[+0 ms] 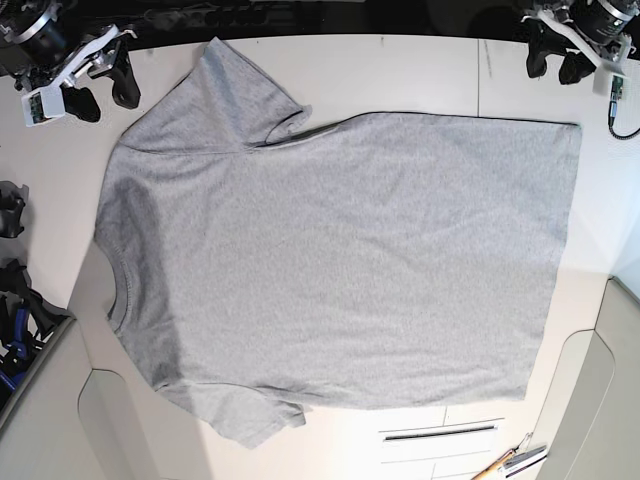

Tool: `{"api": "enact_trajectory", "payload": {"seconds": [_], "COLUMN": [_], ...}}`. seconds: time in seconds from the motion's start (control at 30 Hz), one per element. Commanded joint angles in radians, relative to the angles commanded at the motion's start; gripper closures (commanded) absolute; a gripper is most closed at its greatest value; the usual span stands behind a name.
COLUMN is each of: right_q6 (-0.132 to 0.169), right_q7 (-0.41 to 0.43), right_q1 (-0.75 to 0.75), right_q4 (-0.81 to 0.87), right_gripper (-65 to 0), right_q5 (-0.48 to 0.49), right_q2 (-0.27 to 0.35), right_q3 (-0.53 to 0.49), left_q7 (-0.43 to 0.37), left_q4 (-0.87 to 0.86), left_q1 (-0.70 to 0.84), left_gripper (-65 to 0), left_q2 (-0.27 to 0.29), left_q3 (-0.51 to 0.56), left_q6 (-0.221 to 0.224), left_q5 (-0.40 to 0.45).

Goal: Fold the T-shirt properly
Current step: 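Move both grippers toward the shirt's shoulder corners, then grasp the shirt's shoulder edge corners with both grippers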

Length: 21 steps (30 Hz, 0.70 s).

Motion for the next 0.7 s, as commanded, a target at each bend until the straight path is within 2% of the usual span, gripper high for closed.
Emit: {"api": "enact_trajectory", "payload": {"seconds": [0.03, 0.13, 0.17, 0.2, 0.27, 0.33, 0.47, 0.57, 0.67, 0.7], "right_q6": [0.003, 0.073, 0.089, 0.093, 0.103, 0.127, 0.129, 0.128, 0.130, 0.146], "right_q7": [0.001, -0.002, -0.006, -0.012, -0.019, -0.020, -0.027, -0.049, -0.069, -0.069], "right_q1": [0.012, 0.063, 0.076, 0.089, 0.111, 0.130, 0.136, 0.136, 0.136, 0.136], "right_q4": [-0.039, -0.145, -0.173, -0.198, -0.234, -0.259, -0.287, -0.293, -0.304, -0.309], "right_gripper": [-36.2, -36.2, -36.2, -36.2, -36.2, -36.2, -36.2, -36.2, -36.2, -36.2], "right_q5": [0.005, 0.058, 0.069, 0.079, 0.089, 0.098, 0.128, 0.138, 0.172, 0.172], "right_q2": [0.000, -0.003, -0.003, -0.003, -0.003, -0.003, -0.003, -0.003, -0.014, -0.024], "right_q3": [0.000, 0.000, -0.001, -0.002, -0.003, -0.003, -0.003, -0.004, -0.005, -0.005], "left_q7": [-0.003, -0.047, -0.052, -0.045, -0.027, -0.027, -0.027, -0.026, -0.012, -0.008], "left_q4": [0.000, -0.021, -0.040, -0.064, -0.124, -0.195, -0.343, -0.446, -0.542, -0.575], "left_q1": [-0.015, -0.056, -0.071, -0.088, -0.127, -0.175, -0.273, -0.328, -0.365, -0.373], "left_gripper": [-38.3, -38.3, -38.3, -38.3, -38.3, -38.3, -38.4, -40.9, -40.9, -40.9], "left_q2": [-0.011, -0.035, -0.040, -0.045, -0.064, -0.097, -0.158, -0.197, -0.215, -0.216], "left_q3": [0.000, 0.000, 0.000, 0.000, 0.000, 0.000, 0.000, 0.002, 0.008, 0.011], "left_q6": [-0.001, 0.004, 0.023, 0.044, 0.044, 0.044, 0.043, 0.039, -0.010, -0.024], "left_q5": [-0.003, -0.005, -0.004, -0.003, -0.004, -0.004, -0.005, -0.056, -0.118, -0.138]}}
